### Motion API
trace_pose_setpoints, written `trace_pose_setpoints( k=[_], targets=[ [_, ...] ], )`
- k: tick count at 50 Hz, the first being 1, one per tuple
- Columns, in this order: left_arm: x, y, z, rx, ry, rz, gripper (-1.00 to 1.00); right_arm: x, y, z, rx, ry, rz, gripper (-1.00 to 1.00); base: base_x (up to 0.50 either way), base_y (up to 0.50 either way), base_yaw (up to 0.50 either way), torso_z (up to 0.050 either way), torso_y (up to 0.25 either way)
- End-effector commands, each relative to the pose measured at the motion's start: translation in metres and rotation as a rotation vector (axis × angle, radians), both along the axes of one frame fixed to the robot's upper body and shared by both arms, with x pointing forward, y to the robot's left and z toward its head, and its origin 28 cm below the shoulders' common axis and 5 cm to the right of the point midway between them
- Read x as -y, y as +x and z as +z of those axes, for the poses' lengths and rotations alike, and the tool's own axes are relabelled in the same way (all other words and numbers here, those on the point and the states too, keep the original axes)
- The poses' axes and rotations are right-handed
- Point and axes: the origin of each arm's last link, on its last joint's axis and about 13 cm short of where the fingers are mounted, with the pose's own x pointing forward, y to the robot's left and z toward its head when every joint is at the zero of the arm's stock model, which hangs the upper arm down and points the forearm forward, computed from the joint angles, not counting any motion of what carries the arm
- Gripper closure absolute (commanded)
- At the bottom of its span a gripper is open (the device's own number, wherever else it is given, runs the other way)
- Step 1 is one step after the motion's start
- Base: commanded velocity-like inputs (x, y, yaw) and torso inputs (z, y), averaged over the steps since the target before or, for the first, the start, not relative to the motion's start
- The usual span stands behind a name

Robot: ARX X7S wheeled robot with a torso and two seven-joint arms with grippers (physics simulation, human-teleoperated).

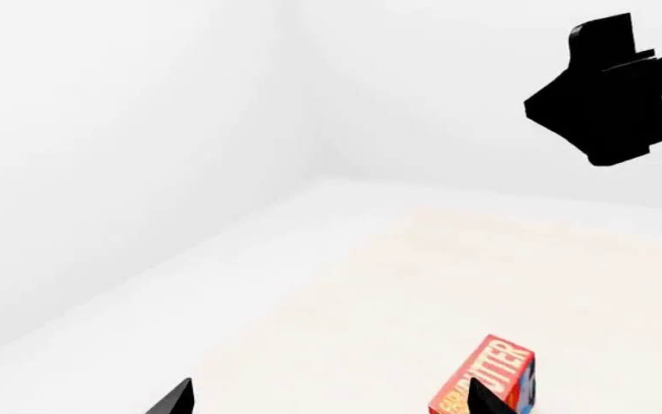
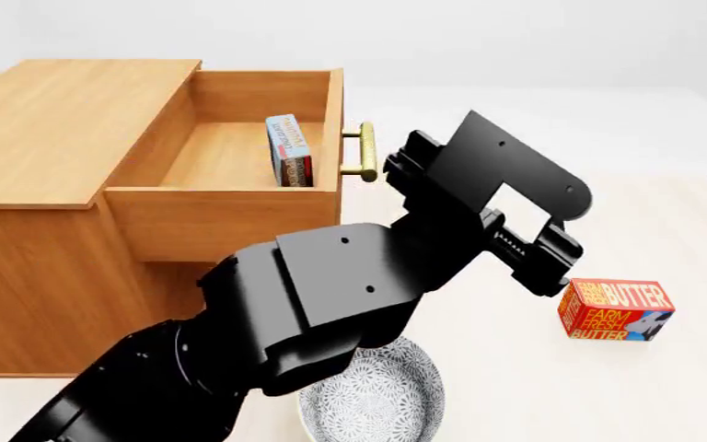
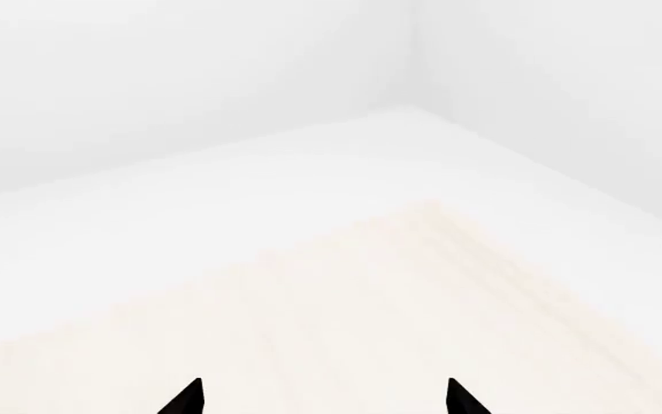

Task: Put the chocolate pudding in the top drawer of the cabinet and close it.

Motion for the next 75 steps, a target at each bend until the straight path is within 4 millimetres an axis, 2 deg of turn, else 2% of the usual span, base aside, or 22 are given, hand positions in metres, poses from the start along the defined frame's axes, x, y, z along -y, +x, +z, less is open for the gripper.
trace_pose_setpoints(
  k=[1, 24, 42, 59, 67, 75],
  targets=[
    [0.003, 0.001, -0.024, -0.052, 0.007, -0.026, -1.0, 0.0, 0.0, -0.005, -0.013, 0.002, -0.006, -1.0, 0.0, 0.0, 0.0, 0.0, 0.0],
    [-0.007, 0.017, -0.051, -0.159, -0.056, 0.053, -1.0, -0.004, 0.006, -0.01, -0.022, 0.005, 0.006, -1.0, 0.0, 0.0, 0.0, 0.0, 0.0],
    [-0.035, 0.04, -0.065, -0.176, -0.101, 0.191, -1.0, -0.009, 0.011, -0.011, -0.023, 0.01, 0.019, -1.0, 0.0, 0.0, 0.0, 0.0, 0.0],
    [-0.047, 0.044, -0.071, -0.18, -0.097, 0.234, -1.0, -0.007, 0.009, -0.014, -0.02, 0.019, 0.015, -1.0, 0.0, 0.0, 0.0, 0.0, 0.0],
    [-0.066, 0.052, -0.073, -0.179, -0.097, 0.286, -1.0, -0.007, 0.008, -0.018, -0.02, 0.026, 0.015, -1.0, 0.0, 0.0, 0.0, 0.0, 0.0],
    [-0.094, 0.059, -0.07, -0.155, -0.086, 0.338, -1.0, -0.007, 0.008, -0.022, -0.023, 0.036, 0.015, -1.0, 0.0, 0.0, 0.0, 0.0, 0.0]
  ],
)
